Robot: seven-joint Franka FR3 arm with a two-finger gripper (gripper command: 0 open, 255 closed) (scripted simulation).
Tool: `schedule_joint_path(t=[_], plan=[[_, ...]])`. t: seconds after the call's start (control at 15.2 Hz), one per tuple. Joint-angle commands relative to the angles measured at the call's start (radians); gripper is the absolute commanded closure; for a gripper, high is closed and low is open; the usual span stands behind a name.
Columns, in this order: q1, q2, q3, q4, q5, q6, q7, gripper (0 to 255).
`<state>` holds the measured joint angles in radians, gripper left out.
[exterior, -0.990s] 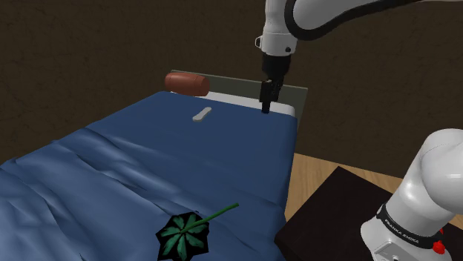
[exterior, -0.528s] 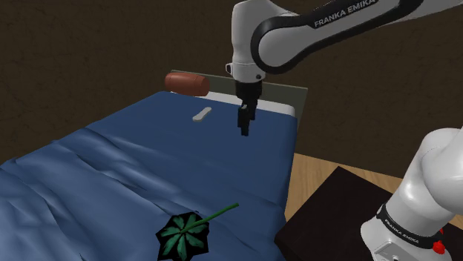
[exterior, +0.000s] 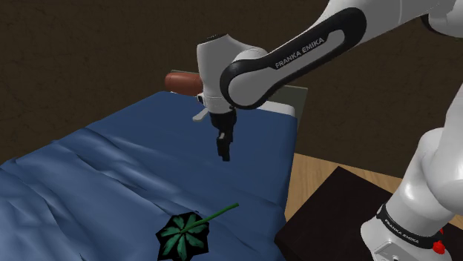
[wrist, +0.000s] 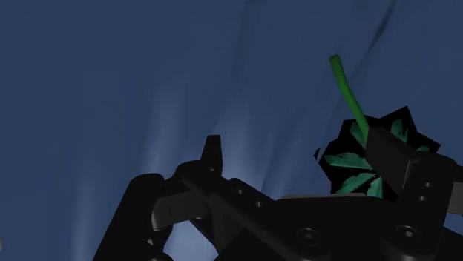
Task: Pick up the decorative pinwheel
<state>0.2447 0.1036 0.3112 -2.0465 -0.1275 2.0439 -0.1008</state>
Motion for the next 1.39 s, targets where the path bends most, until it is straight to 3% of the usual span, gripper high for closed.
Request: schedule_joint_path(t=[0.0, 0.99, 1.32], plan=[[0.021, 0.061, 0.015, 0.024, -0.027, 0.016, 0.002, 0], [0.224, 0.528, 0.052, 0.302, -0.237, 0.041, -0.018, 0], [0.242, 0.584, 0.041, 0.318, -0.259, 0.073, -0.010, 0]])
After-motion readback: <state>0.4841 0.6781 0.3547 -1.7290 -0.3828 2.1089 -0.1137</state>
